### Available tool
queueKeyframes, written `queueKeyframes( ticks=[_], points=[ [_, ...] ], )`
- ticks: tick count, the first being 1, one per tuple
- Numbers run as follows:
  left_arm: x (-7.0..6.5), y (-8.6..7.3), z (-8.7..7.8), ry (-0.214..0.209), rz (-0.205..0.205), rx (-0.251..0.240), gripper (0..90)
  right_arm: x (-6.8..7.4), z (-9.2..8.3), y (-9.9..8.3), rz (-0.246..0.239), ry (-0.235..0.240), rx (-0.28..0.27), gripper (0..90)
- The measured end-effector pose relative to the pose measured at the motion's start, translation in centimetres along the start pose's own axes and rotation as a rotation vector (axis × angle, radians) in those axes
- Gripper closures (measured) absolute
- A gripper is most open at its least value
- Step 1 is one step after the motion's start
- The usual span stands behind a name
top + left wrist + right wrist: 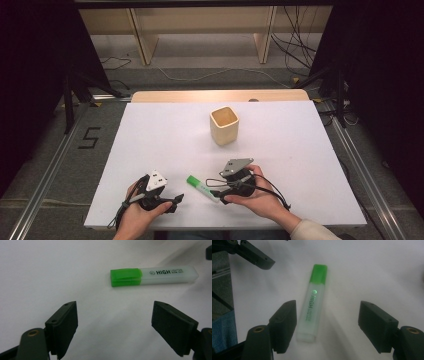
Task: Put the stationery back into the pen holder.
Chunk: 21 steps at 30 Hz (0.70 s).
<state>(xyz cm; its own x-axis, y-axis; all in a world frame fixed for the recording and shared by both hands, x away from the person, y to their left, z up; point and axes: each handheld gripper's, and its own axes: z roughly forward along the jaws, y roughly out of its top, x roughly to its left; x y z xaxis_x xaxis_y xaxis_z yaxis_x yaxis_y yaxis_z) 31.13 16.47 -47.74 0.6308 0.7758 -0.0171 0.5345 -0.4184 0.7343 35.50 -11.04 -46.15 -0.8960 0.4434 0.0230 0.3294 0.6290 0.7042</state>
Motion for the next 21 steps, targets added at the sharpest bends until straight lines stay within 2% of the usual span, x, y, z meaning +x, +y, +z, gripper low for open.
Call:
queueKeyframes(
  ticks=[7, 21],
  points=[
    [0.0, 0.0, 0.0, 0.002, -0.004, -0.002, 21.7, 0.2, 1.9, 0.9, -0.008, 0.018, 0.024, 34.1],
    [0.1, -0.2, 0.1, 0.008, -0.005, 0.001, 22.1, 0.8, 4.3, 1.5, -0.032, 0.035, 0.068, 46.7]
  ],
)
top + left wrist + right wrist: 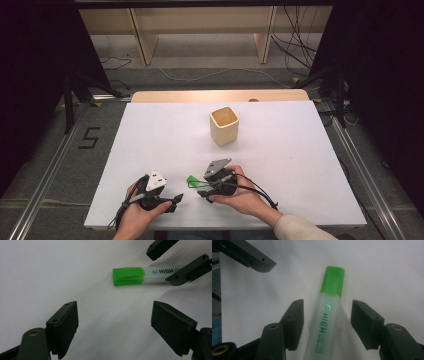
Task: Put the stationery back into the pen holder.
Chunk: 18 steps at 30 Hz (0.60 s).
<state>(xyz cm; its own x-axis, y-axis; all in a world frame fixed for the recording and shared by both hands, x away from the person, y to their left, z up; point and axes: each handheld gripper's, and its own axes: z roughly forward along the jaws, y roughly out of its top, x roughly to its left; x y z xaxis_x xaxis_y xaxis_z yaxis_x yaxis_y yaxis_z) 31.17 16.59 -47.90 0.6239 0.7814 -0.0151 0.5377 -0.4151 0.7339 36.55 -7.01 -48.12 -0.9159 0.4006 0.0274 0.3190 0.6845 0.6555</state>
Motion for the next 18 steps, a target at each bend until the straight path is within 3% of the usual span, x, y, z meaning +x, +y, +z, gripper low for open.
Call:
queueKeyframes(
  ticks=[18],
  points=[
    [0.02, -0.02, 0.05, -0.003, 0.008, 0.008, 23.0, 0.39, 0.83, 0.06, -0.007, -0.018, 0.022, 55.4]
  ],
)
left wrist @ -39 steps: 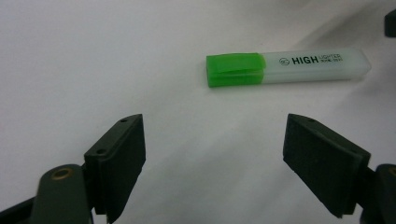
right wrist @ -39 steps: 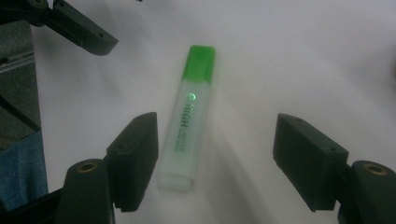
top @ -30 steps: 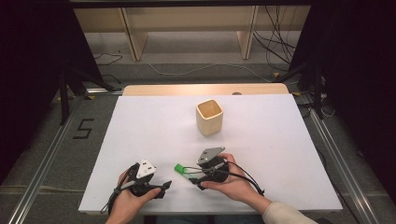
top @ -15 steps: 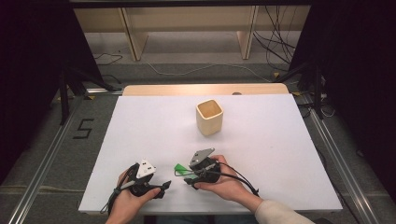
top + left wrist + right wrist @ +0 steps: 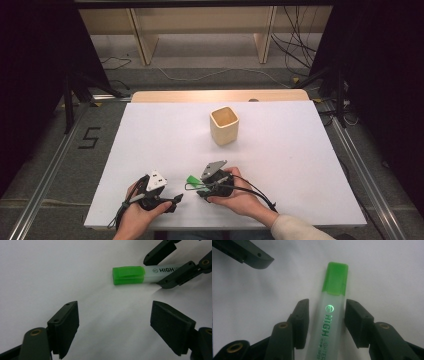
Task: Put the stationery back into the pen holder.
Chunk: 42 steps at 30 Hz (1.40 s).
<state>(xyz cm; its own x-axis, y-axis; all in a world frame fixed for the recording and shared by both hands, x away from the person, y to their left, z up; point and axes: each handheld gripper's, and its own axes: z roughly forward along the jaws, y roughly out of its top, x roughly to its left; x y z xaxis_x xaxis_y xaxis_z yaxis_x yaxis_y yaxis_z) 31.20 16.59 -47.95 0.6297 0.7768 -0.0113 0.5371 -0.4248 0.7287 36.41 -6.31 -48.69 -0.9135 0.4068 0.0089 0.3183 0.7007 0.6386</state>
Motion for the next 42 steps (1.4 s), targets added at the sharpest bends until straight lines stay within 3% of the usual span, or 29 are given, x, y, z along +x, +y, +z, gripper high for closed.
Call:
queueKeyframes(
  ticks=[10, 20, 42],
  points=[
    [-0.02, 0.0, 0.0, 0.0, 0.0, 0.0, 23.0, 0.14, 0.03, -0.02, -0.002, -0.014, -0.001, 59.9],
    [-0.05, 0.01, 0.0, 0.001, 0.001, 0.0, 23.0, 0.22, 0.04, 0.03, 0.031, -0.025, -0.004, 66.0],
    [0.14, -0.09, 0.07, 0.006, -0.008, -0.004, 23.1, 0.04, -0.32, 0.01, 0.063, -0.019, -0.029, 66.6]
  ],
)
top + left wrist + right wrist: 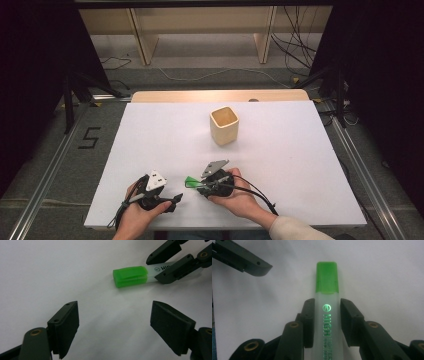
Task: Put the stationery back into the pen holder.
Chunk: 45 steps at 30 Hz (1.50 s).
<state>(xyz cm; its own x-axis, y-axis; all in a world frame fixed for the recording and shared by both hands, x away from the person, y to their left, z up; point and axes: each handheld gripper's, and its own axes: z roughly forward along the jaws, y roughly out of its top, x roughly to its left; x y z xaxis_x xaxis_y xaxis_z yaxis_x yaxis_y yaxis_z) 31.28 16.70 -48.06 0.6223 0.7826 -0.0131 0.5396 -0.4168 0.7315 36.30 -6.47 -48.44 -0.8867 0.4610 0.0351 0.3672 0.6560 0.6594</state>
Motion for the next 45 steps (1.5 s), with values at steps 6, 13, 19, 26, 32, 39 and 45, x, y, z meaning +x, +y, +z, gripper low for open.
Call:
queueKeyframes(
  ticks=[6, 13, 19, 26, 32, 39, 45],
  points=[
    [0.1, 0.0, -0.1, -0.001, 0.001, 0.004, 23.1, -0.3, -0.6, 0.1, 0.026, -0.015, -0.036, 66.6],
    [0.2, 0.0, 0.0, 0.001, 0.001, 0.004, 23.1, -0.8, -1.1, 0.0, 0.054, -0.027, -0.072, 66.6],
    [0.2, 0.0, 0.0, 0.001, -0.006, 0.001, 23.2, -1.1, -1.4, 0.0, 0.07, -0.027, -0.093, 66.6],
    [0.2, 0.0, 0.0, 0.002, -0.007, 0.0, 23.3, -1.3, -1.8, 0.0, 0.086, -0.033, -0.118, 66.6],
    [0.2, -0.1, 0.0, 0.004, -0.008, 0.0, 23.3, -1.6, -2.2, 0.1, 0.099, -0.041, -0.137, 66.6],
    [0.2, -0.1, 0.0, 0.004, -0.008, 0.002, 23.3, -1.9, -2.6, 0.1, 0.103, -0.05, -0.157, 66.6],
    [0.2, -0.1, 0.0, 0.004, -0.009, 0.001, 23.3, -2.1, -2.9, 0.2, 0.11, -0.058, -0.17, 66.6]
  ],
)
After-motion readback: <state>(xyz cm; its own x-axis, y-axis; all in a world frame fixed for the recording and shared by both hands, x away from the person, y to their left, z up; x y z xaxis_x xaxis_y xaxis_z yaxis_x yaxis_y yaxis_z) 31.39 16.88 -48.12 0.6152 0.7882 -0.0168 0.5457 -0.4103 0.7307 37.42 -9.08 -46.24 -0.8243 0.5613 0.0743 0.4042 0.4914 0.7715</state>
